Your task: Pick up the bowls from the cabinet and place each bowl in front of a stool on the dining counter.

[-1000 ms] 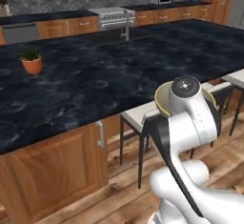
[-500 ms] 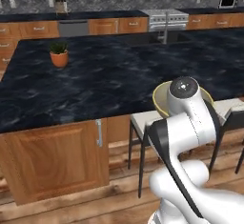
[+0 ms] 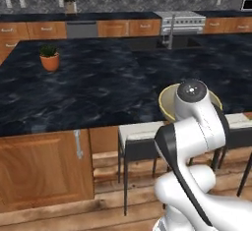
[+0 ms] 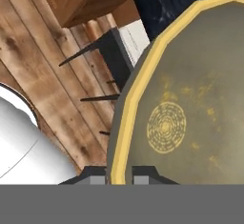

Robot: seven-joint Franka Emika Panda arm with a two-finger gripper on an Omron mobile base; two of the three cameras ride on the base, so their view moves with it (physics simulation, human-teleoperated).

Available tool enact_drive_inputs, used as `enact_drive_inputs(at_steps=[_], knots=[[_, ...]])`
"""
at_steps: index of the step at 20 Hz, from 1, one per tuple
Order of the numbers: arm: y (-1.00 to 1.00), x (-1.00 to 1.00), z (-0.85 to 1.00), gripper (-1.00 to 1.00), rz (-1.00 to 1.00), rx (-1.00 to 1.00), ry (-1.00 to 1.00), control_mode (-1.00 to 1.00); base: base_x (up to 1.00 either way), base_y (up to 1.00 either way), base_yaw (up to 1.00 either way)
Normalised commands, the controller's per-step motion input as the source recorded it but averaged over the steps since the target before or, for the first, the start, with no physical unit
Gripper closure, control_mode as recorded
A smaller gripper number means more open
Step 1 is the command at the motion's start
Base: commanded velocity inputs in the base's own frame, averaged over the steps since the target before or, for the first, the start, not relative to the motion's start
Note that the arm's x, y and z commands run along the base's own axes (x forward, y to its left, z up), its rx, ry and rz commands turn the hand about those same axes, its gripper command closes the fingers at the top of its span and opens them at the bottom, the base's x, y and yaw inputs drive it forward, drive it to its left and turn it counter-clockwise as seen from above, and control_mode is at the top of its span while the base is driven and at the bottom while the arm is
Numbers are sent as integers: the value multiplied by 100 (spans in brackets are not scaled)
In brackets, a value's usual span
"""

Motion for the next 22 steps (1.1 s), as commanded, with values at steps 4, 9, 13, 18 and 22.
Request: enact_drive_inputs(at_steps=[4, 9, 13, 18, 22], knots=[[0, 0, 0, 100, 0, 0, 0, 100, 96, -16, 6], [0, 0, 0, 100, 0, 0, 0, 100, 83, -3, 1], [0, 0, 0, 100, 0, 0, 0, 100, 62, -10, 1], [0, 0, 0, 100, 0, 0, 0, 100, 19, 0, 2], [0, 0, 0, 100, 0, 0, 0, 100, 10, 0, 0]])
